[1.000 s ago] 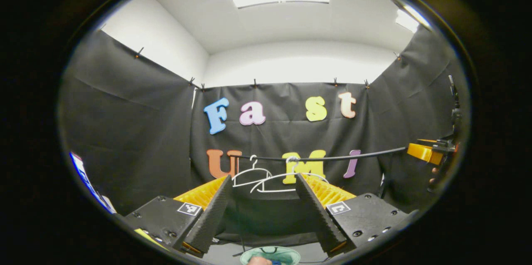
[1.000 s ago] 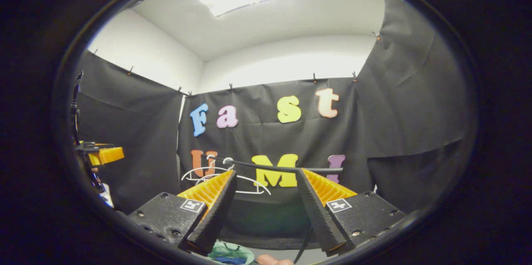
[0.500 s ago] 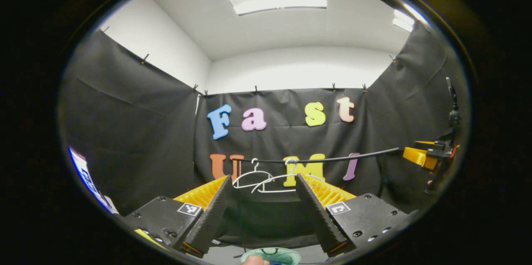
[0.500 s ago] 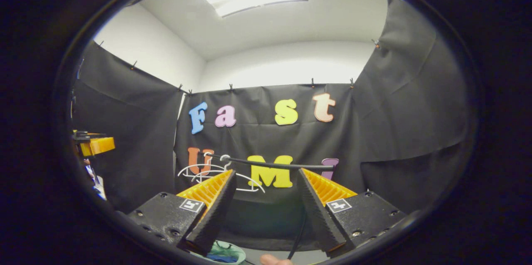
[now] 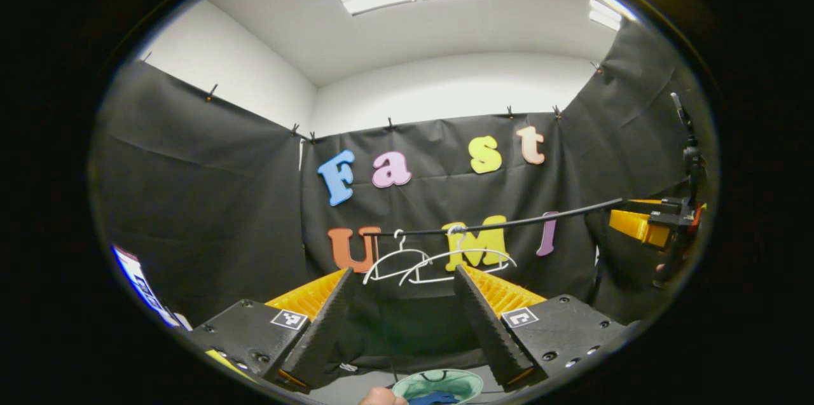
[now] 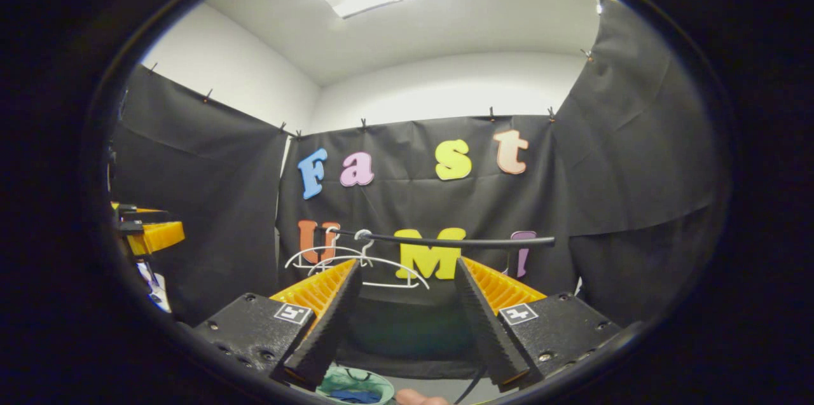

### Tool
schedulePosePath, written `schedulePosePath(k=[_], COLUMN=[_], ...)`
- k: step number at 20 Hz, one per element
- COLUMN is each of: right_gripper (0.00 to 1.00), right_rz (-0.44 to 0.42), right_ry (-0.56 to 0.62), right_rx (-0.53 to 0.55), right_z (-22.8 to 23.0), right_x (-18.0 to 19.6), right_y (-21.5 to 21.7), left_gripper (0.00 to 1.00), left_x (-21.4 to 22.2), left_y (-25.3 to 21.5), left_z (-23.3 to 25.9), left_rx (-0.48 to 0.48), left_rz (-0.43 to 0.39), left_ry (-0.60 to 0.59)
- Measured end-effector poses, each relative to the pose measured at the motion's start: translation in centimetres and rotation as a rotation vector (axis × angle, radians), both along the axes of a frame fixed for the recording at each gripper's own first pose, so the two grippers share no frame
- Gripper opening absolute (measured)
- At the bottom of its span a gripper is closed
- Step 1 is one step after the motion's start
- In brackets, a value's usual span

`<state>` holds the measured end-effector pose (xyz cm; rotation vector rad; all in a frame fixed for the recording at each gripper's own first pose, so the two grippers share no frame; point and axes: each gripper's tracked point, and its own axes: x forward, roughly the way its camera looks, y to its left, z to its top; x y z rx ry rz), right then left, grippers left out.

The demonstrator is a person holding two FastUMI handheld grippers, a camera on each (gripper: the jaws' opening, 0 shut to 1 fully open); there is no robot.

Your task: Grasp the clothes on the hanger with both hands and then place them into the laundry hamper below.

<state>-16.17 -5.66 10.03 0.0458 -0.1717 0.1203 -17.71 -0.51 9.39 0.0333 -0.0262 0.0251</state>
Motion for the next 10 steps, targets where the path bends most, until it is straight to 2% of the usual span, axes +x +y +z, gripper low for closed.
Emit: schedulePosePath(k=[1, 2, 3, 4, 5, 6, 7, 10], right_gripper=[0.94, 0.92, 0.92, 0.92, 0.92, 0.92, 0.94, 0.92], right_rz=[0.007, 0.012, 0.016, 0.017, 0.018, 0.016, 0.015, 0.011], right_ry=[-0.005, -0.013, -0.023, -0.031, -0.039, -0.045, -0.049, -0.042], right_rx=[0.001, -0.001, -0.005, -0.008, -0.011, -0.012, -0.015, -0.025], right_z=[0.3, 0.6, 0.9, 1.1, 1.2, 1.3, 1.3, 0.9], right_x=[0.1, 0.2, 0.3, 0.4, 0.5, 0.7, 0.7, 1.0], right_y=[0.5, 0.9, 1.1, 1.4, 1.7, 2.1, 2.2, 2.5], left_gripper=[0.99, 0.99, 0.92, 0.98, 0.95, 0.99, 0.99, 0.99], left_x=[0.0, 0.2, 0.2, 0.3, 0.4, 0.5, 0.7, 1.1], left_y=[0.4, 0.8, 1.0, 1.1, 1.1, 1.2, 1.3, 1.4], left_z=[0.0, 0.2, 0.5, 0.5, 0.5, 0.5, 0.4, -0.2], left_rx=[0.002, 0.002, -0.001, -0.006, -0.010, -0.011, -0.009, -0.007], left_rz=[0.004, 0.008, 0.008, 0.007, 0.004, 0.005, 0.006, 0.010], left_ry=[0.000, -0.005, -0.011, -0.016, -0.019, -0.021, -0.019, -0.007])
